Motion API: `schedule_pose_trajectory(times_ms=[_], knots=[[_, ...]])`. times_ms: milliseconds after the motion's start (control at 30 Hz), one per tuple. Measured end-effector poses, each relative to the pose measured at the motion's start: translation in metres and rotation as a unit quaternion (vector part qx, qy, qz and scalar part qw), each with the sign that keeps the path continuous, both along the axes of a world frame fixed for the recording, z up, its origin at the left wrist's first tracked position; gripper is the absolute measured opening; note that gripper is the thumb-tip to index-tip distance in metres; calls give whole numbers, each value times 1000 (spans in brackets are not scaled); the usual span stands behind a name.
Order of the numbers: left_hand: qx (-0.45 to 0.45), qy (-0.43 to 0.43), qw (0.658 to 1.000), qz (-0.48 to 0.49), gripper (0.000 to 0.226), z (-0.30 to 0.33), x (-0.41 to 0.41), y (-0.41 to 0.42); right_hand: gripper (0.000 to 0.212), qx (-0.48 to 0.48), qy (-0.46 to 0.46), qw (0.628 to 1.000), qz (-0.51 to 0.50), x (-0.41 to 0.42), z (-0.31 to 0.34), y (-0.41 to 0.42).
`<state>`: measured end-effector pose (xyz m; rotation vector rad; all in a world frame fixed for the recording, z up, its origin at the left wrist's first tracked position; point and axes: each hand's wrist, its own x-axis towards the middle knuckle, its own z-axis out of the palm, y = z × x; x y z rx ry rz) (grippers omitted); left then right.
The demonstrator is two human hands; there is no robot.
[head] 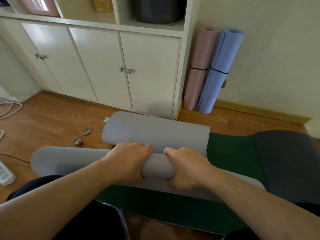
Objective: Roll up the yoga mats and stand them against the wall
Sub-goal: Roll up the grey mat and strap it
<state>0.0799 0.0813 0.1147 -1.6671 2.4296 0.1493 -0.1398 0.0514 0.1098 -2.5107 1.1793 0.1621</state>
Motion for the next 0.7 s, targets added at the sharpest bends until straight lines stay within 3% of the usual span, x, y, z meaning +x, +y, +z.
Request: schedule_pose_trajectory(times_ms=[167,300,467,567,700], knots=[[87,19,996,17,69,-1,6,-7,71,-100,19,994,34,4,-10,12],[93,12,996,9,68,-2,5,-3,57,-69,23,997,33,8,-14,13],[-16,-3,1000,-26,67,-6,-10,6,52,-14,18,1000,12,2,-4,-1],[24,10,1000,-1,62,-13,-10,4,54,-2,16,1000,15,4,-10,4],[83,33,996,26,61,-4,-1,-8,73,-91,31,995,37,7,-14,7]])
